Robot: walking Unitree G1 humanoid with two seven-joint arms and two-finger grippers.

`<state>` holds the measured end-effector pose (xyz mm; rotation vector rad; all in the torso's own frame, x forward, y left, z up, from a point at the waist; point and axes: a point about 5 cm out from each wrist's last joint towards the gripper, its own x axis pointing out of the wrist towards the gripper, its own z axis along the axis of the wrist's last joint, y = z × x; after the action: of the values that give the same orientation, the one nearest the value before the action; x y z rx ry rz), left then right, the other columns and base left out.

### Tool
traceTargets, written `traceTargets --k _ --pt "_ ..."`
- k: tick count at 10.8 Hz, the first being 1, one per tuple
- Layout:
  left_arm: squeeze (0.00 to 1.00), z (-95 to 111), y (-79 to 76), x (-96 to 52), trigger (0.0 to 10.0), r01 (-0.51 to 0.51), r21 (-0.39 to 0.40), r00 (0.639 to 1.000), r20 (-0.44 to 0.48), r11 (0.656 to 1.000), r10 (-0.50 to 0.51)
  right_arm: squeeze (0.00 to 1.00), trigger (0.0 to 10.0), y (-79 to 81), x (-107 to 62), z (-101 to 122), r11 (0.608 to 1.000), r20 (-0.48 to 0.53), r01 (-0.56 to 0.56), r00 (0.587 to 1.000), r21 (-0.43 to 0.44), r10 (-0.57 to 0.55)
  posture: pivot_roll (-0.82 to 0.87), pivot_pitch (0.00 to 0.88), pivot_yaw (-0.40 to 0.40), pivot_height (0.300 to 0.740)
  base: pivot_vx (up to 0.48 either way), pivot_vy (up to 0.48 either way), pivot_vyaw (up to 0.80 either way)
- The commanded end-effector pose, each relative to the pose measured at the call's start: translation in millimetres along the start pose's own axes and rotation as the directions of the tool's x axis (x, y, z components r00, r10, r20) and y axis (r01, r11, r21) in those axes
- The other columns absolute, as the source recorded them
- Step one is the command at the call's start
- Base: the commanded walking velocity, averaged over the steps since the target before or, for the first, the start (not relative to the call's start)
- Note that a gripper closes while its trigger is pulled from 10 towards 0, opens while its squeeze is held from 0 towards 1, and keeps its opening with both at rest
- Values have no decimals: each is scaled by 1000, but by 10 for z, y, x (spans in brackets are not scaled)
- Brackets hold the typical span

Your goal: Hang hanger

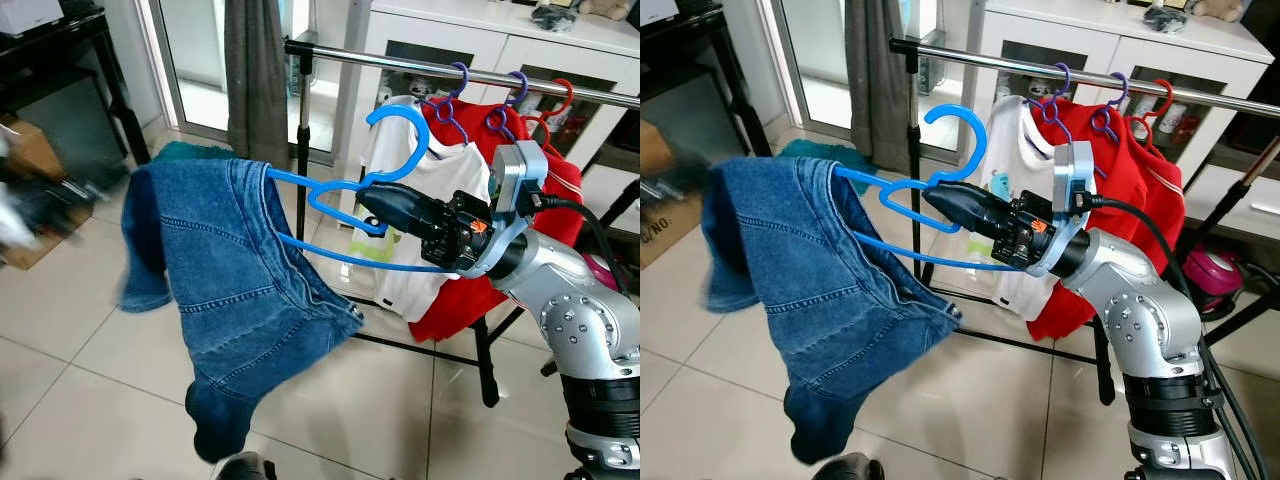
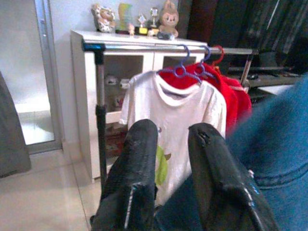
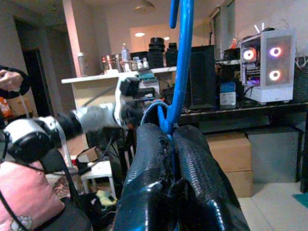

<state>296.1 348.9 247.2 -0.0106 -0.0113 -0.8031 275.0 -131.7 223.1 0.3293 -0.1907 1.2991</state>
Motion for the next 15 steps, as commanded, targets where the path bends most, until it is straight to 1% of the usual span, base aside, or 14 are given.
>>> traceTargets --k 1,3,4,5,6,7,8,9,10,11,12,13,14,15 --pt "1000 107 -2 -10 10000 21 3 999 25 1000 -21 0 10000 29 -9 78 999 25 -12 1000 -38 13 28 0 -8 740 0 0 0" --pt "1000 448 39 76 10000 24 5 973 228 1000 -25 0 10000 22 2 73 999 20 -18 1000 -37 19 33 0 -13 740 0 0 0" --pt "1000 607 -34 275 10000 137 5 953 272 991 -133 0 10000 28 20 72 999 6 -29 1000 -44 30 34 0 -15 740 0 0 0" --pt "1000 626 -239 670 10000 336 44 926 165 941 -339 0 10000 39 40 78 998 -5 -40 999 -50 39 32 0 -13 740 0 0 0" --pt "1000 619 -335 816 10000 414 57 897 144 908 -418 0 10000 43 44 78 998 -13 -43 999 -53 43 32 0 -13 740 0 0 0" --pt "1000 569 -526 1045 10000 554 70 827 70 829 -558 0 10000 54 56 70 997 -36 -51 998 -61 49 20 0 -2 740 0 0 0" --pt "1000 496 -611 1122 10000 602 59 798 -6 796 -603 0 10000 62 61 57 996 -53 -57 997 -69 54 14 0 5 740 0 0 0" --pt "286 377 -693 1182 10000 643 66 765 -113 763 -634 0 10000 80 68 60 995 -65 -70 996 -76 65 9 0 13 740 0 0 0" --pt "0 343 -765 1199 10000 675 52 735 -133 736 -664 0 10000 85 61 65 994 -69 -76 995 -76 71 9 0 13 740 0 0 0" --pt "0 303 -796 1211 10000 687 42 721 -164 726 -673 0 10000 85 62 62 994 -75 -81 994 -75 75 11 0 14 740 0 0 0" --pt "0 187 -784 1207 10000 683 28 712 -248 730 -656 0 10000 84 71 58 993 -81 -87 993 -77 81 11 0 15 740 0 0 0" --pt "0 130 -732 1192 3373 667 28 716 -300 745 -630 0 10000 82 81 57 992 -84 -95 993 -79 88 12 0 15 740 0 0 0" --pt "0 117 -725 1175 0 666 20 712 -313 745 -628 0 10000 84 81 56 992 -85 -97 992 -79 91 12 0 15 740 0 0 0" --pt "0 88 -732 1144 0 671 12 698 -344 741 -627 0 10000 89 78 54 992 -87 -103 992 -78 96 14 0 15 740 0 0 0"
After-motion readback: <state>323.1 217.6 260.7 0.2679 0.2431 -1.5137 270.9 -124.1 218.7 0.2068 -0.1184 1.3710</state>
